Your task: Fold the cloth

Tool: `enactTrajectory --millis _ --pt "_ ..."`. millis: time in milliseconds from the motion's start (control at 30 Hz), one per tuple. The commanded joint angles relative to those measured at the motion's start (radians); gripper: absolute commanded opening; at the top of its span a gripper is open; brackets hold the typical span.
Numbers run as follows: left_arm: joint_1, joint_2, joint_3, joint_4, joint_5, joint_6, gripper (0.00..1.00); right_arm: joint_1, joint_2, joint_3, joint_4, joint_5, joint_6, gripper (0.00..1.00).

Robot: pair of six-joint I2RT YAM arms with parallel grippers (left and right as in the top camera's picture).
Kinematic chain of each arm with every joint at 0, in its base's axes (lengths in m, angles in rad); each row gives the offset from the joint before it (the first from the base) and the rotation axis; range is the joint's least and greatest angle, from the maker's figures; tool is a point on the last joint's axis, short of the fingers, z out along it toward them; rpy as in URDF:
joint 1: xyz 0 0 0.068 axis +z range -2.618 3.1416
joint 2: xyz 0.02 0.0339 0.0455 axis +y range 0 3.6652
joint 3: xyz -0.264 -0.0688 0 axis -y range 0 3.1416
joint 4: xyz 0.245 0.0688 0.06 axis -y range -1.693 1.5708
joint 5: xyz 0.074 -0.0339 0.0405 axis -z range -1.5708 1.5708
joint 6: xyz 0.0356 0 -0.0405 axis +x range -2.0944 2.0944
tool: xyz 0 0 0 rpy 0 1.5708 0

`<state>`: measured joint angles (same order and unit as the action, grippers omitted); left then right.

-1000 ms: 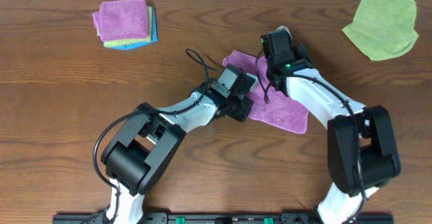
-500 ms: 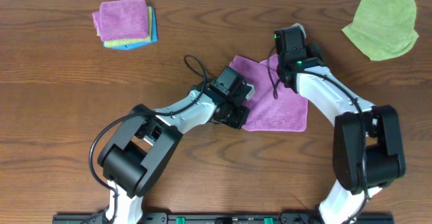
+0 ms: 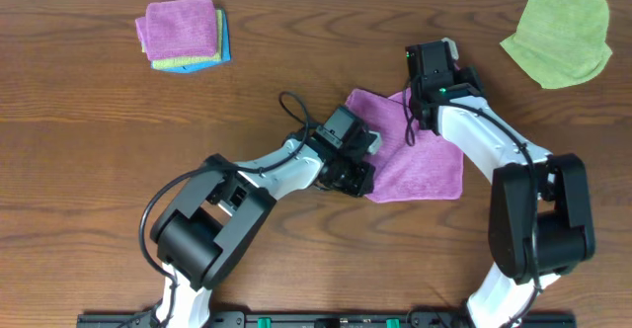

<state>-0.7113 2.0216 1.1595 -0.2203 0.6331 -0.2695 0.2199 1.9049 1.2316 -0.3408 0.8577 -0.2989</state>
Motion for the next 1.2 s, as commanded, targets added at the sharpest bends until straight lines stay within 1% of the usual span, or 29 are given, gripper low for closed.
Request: enactTrajectory --millis 0,200,233,267,300,333,400,467,500,600,633,800,867,967,1100,1167 --pt "-0.014 0.016 -0.003 0.001 0.022 -0.015 0.06 -0.023 0.007 0.015 -0.01 0.09 0.014 0.01" --pt "-0.014 0.011 0.043 0.002 0.021 -0.015 0.06 -0.022 0.007 0.015 -0.026 0.248 0.014 0.01" --pt "-0.014 0.011 0.048 0.002 0.019 -0.015 0.06 -0.022 0.007 0.015 -0.027 0.254 0.014 0.03" --pt "-0.014 0.011 0.052 0.003 0.017 -0.015 0.06 -0.022 0.007 0.015 -0.028 0.254 0.014 0.09" --pt "-0.014 0.011 0.054 0.01 0.018 -0.015 0.06 -0.022 0.007 0.015 -0.029 0.254 0.014 0.25" --pt "-0.014 0.011 0.054 0.018 0.017 -0.015 0.06 -0.022 0.007 0.015 -0.029 0.253 0.014 0.3" --pt "-0.013 0.011 0.054 0.028 0.007 -0.014 0.06 -0.019 0.007 0.015 -0.028 0.253 0.014 0.54" --pt "-0.012 0.011 0.054 0.039 -0.028 -0.014 0.06 -0.018 0.007 0.015 -0.021 0.254 0.014 0.57" --pt "-0.01 0.011 0.055 0.043 -0.045 -0.014 0.06 -0.018 0.007 0.015 -0.02 0.254 0.014 0.62" --pt "0.003 0.011 0.06 0.045 -0.092 0.01 0.06 -0.019 0.007 0.015 -0.027 0.254 0.014 0.66" --pt "0.011 0.011 0.066 0.043 -0.1 0.019 0.06 -0.019 0.007 0.015 -0.033 0.255 0.014 0.7" --pt "0.077 0.008 0.124 0.036 -0.109 0.024 0.06 -0.019 0.006 0.015 -0.055 0.313 0.059 0.8" --pt "0.11 0.0 0.149 0.028 -0.109 0.032 0.06 -0.02 0.004 0.016 -0.056 0.329 0.059 0.82" --pt "0.144 -0.014 0.177 -0.002 -0.109 0.074 0.06 -0.021 -0.013 0.021 -0.053 0.34 0.061 0.87" --pt "0.161 -0.034 0.185 -0.015 -0.15 0.092 0.06 -0.023 -0.072 0.032 -0.053 0.336 0.093 0.88" --pt "0.162 -0.034 0.185 -0.023 -0.173 0.092 0.06 -0.03 -0.103 0.032 -0.08 0.303 0.095 0.88"
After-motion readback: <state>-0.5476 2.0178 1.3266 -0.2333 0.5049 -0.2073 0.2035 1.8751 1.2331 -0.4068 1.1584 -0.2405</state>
